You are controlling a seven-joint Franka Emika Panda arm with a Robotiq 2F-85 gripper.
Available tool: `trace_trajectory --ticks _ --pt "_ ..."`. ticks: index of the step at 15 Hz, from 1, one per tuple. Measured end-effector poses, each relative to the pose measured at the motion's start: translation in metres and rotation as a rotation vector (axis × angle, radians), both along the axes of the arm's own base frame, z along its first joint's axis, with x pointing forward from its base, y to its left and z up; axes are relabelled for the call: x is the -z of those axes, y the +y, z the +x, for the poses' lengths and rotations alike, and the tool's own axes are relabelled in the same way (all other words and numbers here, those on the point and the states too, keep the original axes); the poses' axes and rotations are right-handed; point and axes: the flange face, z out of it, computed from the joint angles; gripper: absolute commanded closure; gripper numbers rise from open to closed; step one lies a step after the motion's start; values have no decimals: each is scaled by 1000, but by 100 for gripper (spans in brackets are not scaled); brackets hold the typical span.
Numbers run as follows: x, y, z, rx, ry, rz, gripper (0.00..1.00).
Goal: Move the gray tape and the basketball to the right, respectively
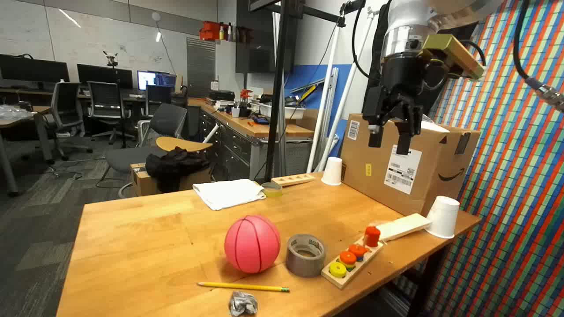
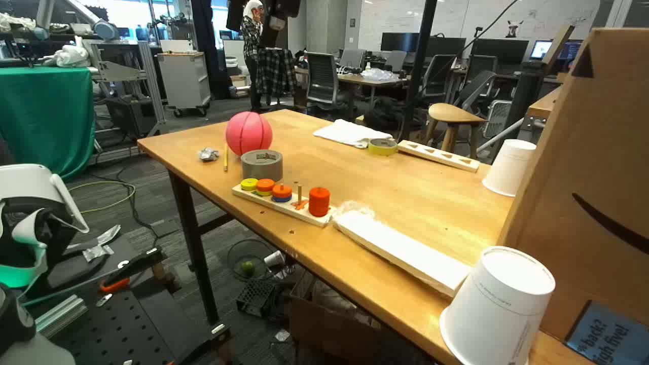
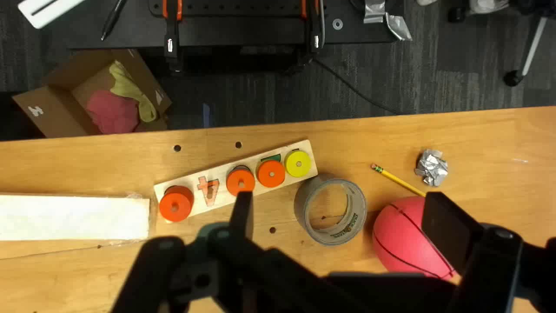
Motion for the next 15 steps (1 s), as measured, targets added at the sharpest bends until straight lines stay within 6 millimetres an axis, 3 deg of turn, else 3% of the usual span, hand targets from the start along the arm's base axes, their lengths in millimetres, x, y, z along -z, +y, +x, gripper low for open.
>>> trace_trajectory --ticks 10,15 --pt "-2 2 2 -4 -7 -3 0" --pt "7 33 18 -92 -94 -21 0"
